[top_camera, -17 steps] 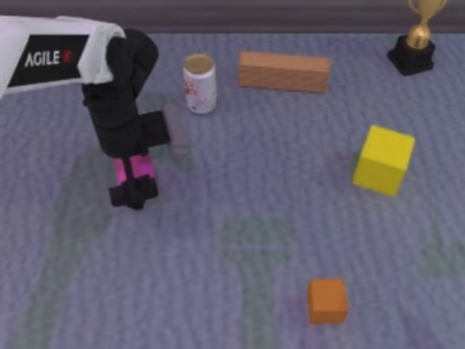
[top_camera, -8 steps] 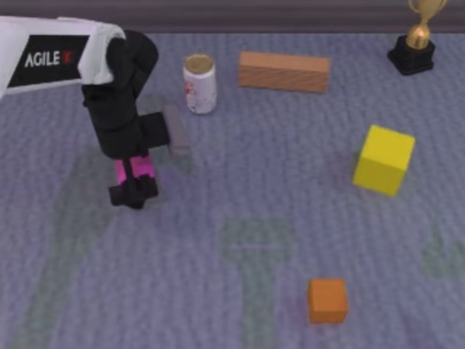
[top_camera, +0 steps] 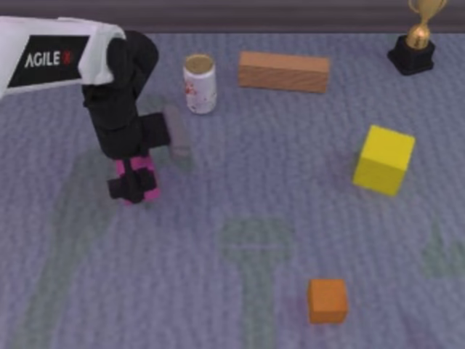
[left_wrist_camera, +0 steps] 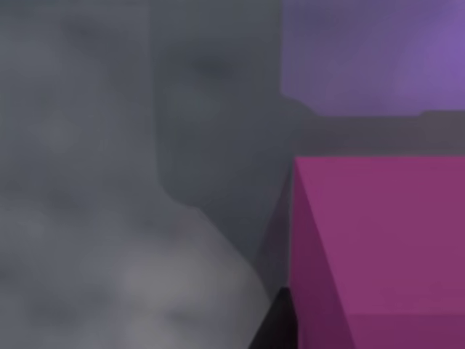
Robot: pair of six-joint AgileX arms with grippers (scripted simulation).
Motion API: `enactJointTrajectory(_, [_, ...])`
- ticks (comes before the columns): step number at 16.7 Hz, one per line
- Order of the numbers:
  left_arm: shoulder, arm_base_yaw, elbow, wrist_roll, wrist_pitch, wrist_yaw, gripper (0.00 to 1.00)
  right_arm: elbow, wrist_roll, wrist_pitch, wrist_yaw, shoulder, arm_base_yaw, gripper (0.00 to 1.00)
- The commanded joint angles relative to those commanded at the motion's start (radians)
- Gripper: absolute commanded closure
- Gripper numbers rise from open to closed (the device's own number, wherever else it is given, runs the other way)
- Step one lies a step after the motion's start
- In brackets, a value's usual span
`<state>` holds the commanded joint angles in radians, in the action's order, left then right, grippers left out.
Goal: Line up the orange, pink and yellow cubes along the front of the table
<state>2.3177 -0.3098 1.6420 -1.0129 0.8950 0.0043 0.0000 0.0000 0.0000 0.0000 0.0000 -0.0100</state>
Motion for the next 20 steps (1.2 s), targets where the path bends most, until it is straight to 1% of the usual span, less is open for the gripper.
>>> enactJointTrajectory(7, [0.000,0.000,0.000,0.000,0.000,0.000,1.00,0.000,0.000,0.000,0.000,0.000,0.000,0.00])
enactJointTrajectory(9, [-0.027,0.001,0.003,0.009,0.024,0.008,1.00,0.000,0.000,0.000,0.000,0.000,0.000,0.00])
enactJointTrajectory(11, [-0.040,0.008,0.033,0.012,0.063,0.008,1.00,0.000,0.000,0.000,0.000,0.000,0.000,0.00])
enactJointTrajectory(14, [-0.076,0.014,0.101,0.011,0.186,0.007,1.00,0.000,0.000,0.000,0.000,0.000,0.000,0.00])
enactJointTrajectory(16, [-0.100,0.017,0.139,0.010,0.240,0.008,1.00,0.000,0.000,0.000,0.000,0.000,0.000,0.00])
enactJointTrajectory(20, [-0.109,0.019,0.150,0.012,0.253,0.008,1.00,0.000,0.000,0.000,0.000,0.000,0.000,0.00])
